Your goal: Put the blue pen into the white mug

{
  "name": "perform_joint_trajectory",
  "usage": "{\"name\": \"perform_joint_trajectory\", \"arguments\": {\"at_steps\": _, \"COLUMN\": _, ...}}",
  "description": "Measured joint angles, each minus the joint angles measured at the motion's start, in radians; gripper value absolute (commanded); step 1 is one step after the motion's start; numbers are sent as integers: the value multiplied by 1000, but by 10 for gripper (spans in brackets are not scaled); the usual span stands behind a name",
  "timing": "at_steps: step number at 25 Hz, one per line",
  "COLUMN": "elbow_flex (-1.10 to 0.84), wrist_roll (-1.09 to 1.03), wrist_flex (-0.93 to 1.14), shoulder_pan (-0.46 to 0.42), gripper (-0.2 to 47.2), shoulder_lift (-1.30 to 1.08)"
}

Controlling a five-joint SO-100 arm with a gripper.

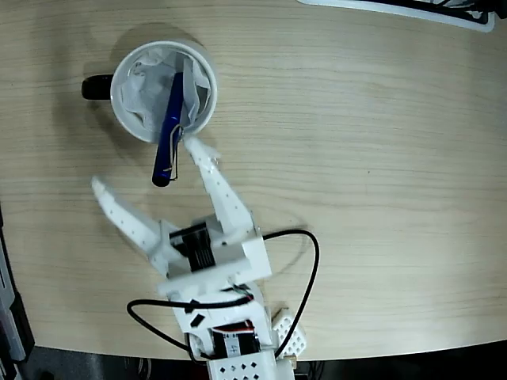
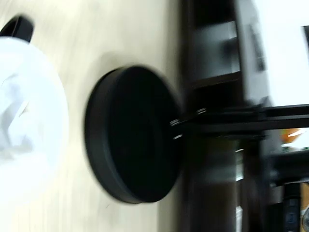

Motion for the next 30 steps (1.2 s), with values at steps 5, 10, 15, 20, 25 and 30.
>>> {"name": "perform_joint_trajectory", "arguments": {"at_steps": 5, "elbow_flex": 101, "wrist_roll": 130, "wrist_flex": 0, "shoulder_pan": 0, "gripper": 67, "shoulder_lift": 233}}
{"name": "perform_joint_trajectory", "arguments": {"at_steps": 10, "elbow_flex": 195, "wrist_roll": 364, "wrist_flex": -2, "shoulder_pan": 52, "gripper": 1, "shoulder_lift": 462}}
{"name": "perform_joint_trajectory", "arguments": {"at_steps": 15, "elbow_flex": 281, "wrist_roll": 666, "wrist_flex": 34, "shoulder_pan": 193, "gripper": 0, "shoulder_lift": 598}}
{"name": "perform_joint_trajectory", "arguments": {"at_steps": 20, "elbow_flex": 298, "wrist_roll": 960, "wrist_flex": 258, "shoulder_pan": 328, "gripper": -1, "shoulder_lift": 739}}
{"name": "perform_joint_trajectory", "arguments": {"at_steps": 25, "elbow_flex": 298, "wrist_roll": 1161, "wrist_flex": 689, "shoulder_pan": 437, "gripper": -1, "shoulder_lift": 934}}
{"name": "perform_joint_trajectory", "arguments": {"at_steps": 30, "elbow_flex": 298, "wrist_roll": 1243, "wrist_flex": 1181, "shoulder_pan": 463, "gripper": -1, "shoulder_lift": 1091}}
